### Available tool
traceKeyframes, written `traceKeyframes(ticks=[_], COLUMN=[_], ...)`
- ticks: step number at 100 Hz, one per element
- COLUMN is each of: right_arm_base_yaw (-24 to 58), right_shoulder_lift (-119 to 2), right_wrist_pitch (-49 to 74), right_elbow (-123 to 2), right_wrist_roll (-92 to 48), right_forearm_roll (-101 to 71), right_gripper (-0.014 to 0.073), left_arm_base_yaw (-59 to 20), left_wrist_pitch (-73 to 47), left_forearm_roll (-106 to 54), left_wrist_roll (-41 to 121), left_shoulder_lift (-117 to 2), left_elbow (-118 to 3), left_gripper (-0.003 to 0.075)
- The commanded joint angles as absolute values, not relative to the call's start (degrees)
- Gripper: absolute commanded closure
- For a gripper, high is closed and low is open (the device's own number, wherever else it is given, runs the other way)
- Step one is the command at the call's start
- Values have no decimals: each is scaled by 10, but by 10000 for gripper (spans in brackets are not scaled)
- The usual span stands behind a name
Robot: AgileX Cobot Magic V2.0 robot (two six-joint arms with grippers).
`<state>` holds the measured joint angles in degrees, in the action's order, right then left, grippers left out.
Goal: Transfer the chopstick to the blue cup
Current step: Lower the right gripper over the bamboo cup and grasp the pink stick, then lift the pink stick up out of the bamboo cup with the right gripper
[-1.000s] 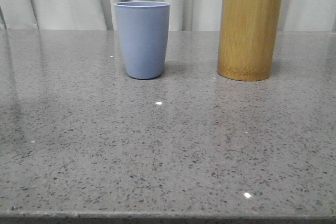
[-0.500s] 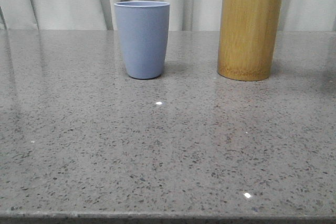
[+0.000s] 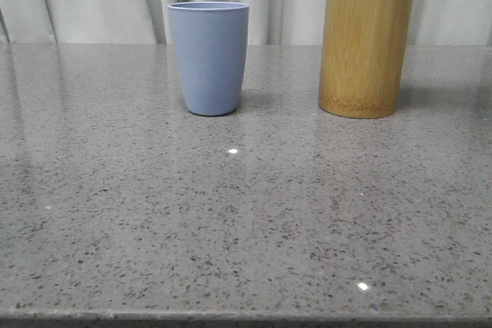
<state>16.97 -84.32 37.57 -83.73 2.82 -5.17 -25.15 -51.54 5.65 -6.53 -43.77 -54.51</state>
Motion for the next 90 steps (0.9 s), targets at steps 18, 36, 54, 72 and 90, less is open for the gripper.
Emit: traceKeyframes(ticks=[18,36,54,72,90], right_arm_base_yaw=[172,172,172,172,172], right_shoulder_lift=[-860,-881,-896,-901,-901], right_wrist_pitch=[301,266,244,237,231], right_elbow=[-864,-865,-865,-865,-865], right_wrist_roll=[23,23,23,24,24], right_forearm_roll=[-54,-54,-55,-55,-55], right_gripper=[138,138,141,259,468], left_arm_base_yaw=[-254,-254,-254,-254,-254], left_wrist_pitch=[-478,-478,-478,-478,-479], left_forearm_roll=[60,61,63,72,72], left_wrist_roll=[-73,-73,-73,-73,-73], left_shoulder_lift=[-435,-435,-435,-435,-436], left_elbow=[-560,-560,-560,-560,-560], left_gripper=[384,384,384,384,384])
